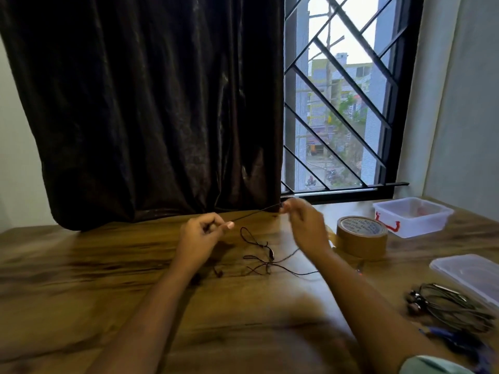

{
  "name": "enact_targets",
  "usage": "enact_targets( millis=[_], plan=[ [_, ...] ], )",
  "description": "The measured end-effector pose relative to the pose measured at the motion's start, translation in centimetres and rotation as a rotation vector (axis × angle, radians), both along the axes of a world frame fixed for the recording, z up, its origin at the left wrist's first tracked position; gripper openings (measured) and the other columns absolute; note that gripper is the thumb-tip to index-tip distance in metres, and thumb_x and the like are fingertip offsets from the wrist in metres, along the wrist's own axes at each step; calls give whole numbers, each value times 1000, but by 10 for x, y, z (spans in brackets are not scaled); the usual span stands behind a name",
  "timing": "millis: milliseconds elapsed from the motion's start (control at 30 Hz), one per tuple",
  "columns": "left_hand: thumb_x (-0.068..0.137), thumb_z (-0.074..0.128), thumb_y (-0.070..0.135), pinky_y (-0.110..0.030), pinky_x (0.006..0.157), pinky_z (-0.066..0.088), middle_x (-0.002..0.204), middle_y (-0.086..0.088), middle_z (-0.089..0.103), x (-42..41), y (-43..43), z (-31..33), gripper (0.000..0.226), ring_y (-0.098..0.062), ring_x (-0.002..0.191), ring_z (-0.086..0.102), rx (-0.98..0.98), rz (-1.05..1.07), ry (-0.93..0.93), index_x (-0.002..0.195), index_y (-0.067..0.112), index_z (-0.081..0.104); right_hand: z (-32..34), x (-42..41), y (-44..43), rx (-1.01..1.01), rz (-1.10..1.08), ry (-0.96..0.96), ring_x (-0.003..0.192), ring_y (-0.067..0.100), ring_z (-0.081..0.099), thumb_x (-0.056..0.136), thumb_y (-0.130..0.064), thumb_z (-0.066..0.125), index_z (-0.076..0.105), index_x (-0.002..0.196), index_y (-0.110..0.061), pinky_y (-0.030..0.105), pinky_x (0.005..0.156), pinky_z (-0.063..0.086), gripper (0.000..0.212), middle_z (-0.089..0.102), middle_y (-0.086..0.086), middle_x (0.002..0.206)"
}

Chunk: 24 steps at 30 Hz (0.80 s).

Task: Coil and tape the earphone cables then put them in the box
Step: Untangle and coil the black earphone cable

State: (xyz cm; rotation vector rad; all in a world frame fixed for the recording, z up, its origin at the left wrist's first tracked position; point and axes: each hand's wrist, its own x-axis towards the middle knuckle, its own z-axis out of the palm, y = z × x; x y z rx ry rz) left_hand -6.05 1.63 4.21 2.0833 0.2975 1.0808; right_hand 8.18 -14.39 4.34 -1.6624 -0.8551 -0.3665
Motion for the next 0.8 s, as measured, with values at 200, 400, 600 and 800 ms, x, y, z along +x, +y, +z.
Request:
enact_targets(
  millis=[200, 400, 600, 800],
  plan=[
    [89, 61, 28, -28, 55, 35, 62, 0, 52, -11, 29, 1, 19, -10, 56, 46, 35, 161, 20, 71, 22, 60, 5, 40, -31, 253, -468, 324, 65, 23, 49, 99, -7, 37, 58, 90, -13, 31, 61, 36, 23, 52, 2, 70],
    [96, 49, 29, -29, 55, 37, 58, 2, 50, -3, 13, 6, 31, -4, 50, 44, 39, 15, 90, 70, 16, 62, -4, 21, -14, -52, -199, 93, 53, 13, 46, 97, -16, 45, 62, 84, -23, 27, 51, 32, 23, 53, -8, 61],
    [93, 48, 42, -23, 62, 42, 97, 4, 61, -5, 5, 1, 22, -13, 80, 58, 234, 319, 417, 101, 26, 61, -8, 2, -2, -176, 19, -191, 71, 3, 60, 99, -30, 47, 64, 100, -28, 27, 62, 48, 18, 67, -11, 79],
    [85, 64, 36, -32, 100, 38, 141, 12, 34, 11, -20, -8, 45, -11, 130, 35, -34, -170, 310, 127, 39, 48, 0, -22, 2, -84, 334, -344, 60, -1, 54, 98, -14, 47, 63, 100, -17, 12, 55, 37, 16, 56, -26, 69]
  ],
)
